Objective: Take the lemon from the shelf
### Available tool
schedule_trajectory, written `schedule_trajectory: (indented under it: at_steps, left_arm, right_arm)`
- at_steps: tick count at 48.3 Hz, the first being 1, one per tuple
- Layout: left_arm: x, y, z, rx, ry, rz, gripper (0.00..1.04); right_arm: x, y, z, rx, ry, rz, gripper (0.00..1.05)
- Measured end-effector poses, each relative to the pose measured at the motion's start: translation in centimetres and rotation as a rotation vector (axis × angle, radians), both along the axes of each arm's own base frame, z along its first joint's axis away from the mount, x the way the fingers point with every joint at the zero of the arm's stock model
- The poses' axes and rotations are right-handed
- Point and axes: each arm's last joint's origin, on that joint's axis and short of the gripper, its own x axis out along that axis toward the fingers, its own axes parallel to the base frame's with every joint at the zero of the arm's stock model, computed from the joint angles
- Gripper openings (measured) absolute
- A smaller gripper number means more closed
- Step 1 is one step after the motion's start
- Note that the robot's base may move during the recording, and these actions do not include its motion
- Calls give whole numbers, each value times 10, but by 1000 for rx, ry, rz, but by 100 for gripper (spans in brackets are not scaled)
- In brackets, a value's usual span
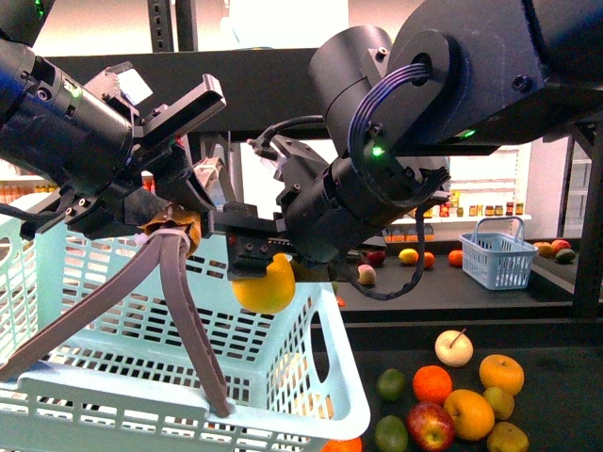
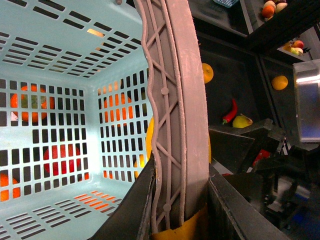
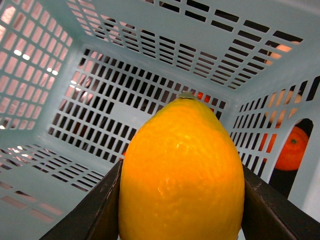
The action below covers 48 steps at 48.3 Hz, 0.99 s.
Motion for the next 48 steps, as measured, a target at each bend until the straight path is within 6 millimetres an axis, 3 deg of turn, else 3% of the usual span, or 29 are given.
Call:
schedule_trajectory:
  at_steps: [14, 23, 26, 35, 38, 42, 48]
  left_arm:
    - [0, 0, 0, 1, 0, 2, 22]
    - [0, 0, -1, 0, 2, 0, 22]
    - [0, 0, -1, 1, 2, 0, 22]
    - [0, 0, -1, 2, 1, 3, 22]
    - [0, 0, -1, 2, 1, 2, 22]
    - [0, 0, -1, 1, 2, 1, 22]
    - [0, 0, -1, -1, 2, -3, 22]
  right_arm:
    - [2, 0, 1, 17, -19, -3, 98]
    - [10, -17, 4, 15, -57, -75, 97]
    - [12, -34, 7, 2, -107, -149, 97]
    - [-2, -123, 25, -61, -294, -396, 97]
    - [-7, -143, 25, -65, -312, -425, 97]
    - [-13, -172, 10, -92, -311, -465, 97]
    - [-15, -191, -28, -143, -257, -461, 97]
